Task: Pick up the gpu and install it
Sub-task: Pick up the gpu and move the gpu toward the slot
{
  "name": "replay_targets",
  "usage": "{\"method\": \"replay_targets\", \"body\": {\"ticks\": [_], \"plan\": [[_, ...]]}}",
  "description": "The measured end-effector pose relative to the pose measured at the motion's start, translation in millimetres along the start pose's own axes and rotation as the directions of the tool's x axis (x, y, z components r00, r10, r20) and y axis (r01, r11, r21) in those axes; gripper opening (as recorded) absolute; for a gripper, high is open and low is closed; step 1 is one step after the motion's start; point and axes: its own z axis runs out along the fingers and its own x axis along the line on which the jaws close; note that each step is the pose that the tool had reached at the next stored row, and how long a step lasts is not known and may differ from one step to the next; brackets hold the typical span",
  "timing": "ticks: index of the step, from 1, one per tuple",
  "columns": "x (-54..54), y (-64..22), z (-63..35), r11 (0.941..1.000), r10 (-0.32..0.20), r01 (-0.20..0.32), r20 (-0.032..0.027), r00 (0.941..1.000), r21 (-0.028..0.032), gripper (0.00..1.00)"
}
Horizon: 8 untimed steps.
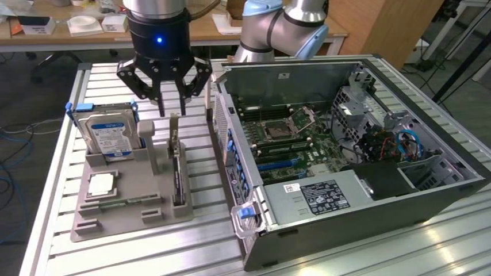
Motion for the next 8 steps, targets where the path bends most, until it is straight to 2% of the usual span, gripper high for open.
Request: {"method": "replay_targets", "body": {"ticks": [8], "plan": [[-0.1, -7.2, 12.7, 1.0000, 0.000, 0.000, -0.0003, 1.0000, 0.0019, 0.41]]}}
